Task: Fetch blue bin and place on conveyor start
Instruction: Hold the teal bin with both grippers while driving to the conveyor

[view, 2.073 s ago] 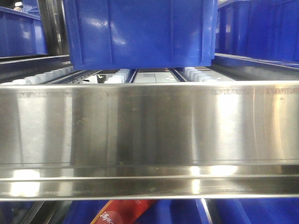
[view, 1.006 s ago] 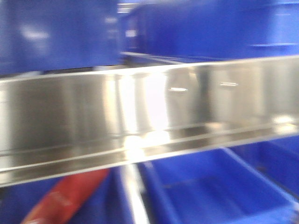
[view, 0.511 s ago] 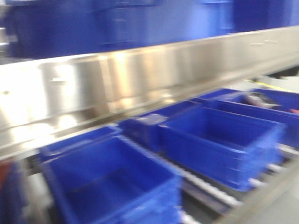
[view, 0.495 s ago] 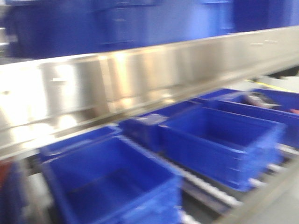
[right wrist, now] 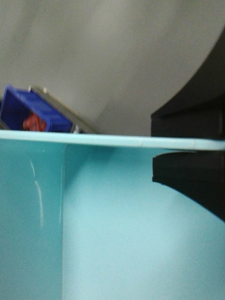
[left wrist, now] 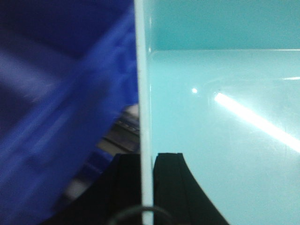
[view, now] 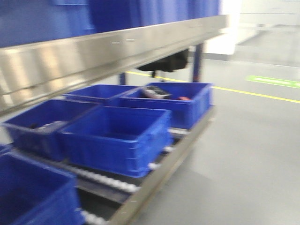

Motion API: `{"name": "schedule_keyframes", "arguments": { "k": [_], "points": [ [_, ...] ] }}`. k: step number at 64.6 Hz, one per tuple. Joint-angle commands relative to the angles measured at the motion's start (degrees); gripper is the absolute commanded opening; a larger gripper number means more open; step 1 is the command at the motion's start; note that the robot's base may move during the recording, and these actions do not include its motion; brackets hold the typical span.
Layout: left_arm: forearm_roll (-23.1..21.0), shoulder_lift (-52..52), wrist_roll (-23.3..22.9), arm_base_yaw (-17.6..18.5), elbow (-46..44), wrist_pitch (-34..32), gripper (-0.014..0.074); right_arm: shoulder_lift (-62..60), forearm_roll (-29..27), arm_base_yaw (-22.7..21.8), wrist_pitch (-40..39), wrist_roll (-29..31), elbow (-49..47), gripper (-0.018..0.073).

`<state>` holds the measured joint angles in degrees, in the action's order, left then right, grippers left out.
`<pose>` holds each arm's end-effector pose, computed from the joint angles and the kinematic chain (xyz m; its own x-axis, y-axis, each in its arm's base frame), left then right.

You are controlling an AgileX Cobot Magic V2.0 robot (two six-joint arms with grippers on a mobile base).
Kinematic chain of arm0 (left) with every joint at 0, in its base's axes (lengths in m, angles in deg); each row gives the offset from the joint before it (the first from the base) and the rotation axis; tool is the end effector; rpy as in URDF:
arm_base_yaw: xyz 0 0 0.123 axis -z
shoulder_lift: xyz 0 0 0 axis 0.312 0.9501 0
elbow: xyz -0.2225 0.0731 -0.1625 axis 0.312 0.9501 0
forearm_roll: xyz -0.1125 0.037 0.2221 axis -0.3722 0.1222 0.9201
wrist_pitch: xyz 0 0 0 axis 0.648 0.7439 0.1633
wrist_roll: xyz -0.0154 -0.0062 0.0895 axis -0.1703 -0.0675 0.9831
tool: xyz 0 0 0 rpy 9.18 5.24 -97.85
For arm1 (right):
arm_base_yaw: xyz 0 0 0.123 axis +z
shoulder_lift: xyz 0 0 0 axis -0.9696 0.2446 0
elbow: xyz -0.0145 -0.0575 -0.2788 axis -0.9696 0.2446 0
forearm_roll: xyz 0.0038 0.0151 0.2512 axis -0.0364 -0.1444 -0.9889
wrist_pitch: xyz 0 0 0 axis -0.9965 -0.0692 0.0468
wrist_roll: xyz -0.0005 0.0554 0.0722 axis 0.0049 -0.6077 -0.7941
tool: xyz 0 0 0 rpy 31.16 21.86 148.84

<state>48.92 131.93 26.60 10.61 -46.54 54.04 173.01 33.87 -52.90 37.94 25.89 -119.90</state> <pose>0.2894 -0.1187 0.4866 -0.6033 -0.0557 -0.7956 -0.0369 0.9984 -0.0420 0.2892 0.0980 0.4908 -0.6001 0.0314 -0.7993 -0.0373 0.9970 0.0671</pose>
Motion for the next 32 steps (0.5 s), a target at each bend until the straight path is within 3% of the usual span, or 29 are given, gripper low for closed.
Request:
{"name": "schedule_keyframes", "arguments": {
  "k": [1,32],
  "points": [
    [0.6,-0.4,0.3,0.3,-0.2,-1.5,-0.0111,-1.2,0.5,0.0,-2.1,0.8,-0.7,-0.0162],
    [0.6,-0.4,0.3,0.3,-0.2,-1.5,-0.0111,-1.2,0.5,0.0,-2.1,0.8,-0.7,-0.0162]
  ]
}}
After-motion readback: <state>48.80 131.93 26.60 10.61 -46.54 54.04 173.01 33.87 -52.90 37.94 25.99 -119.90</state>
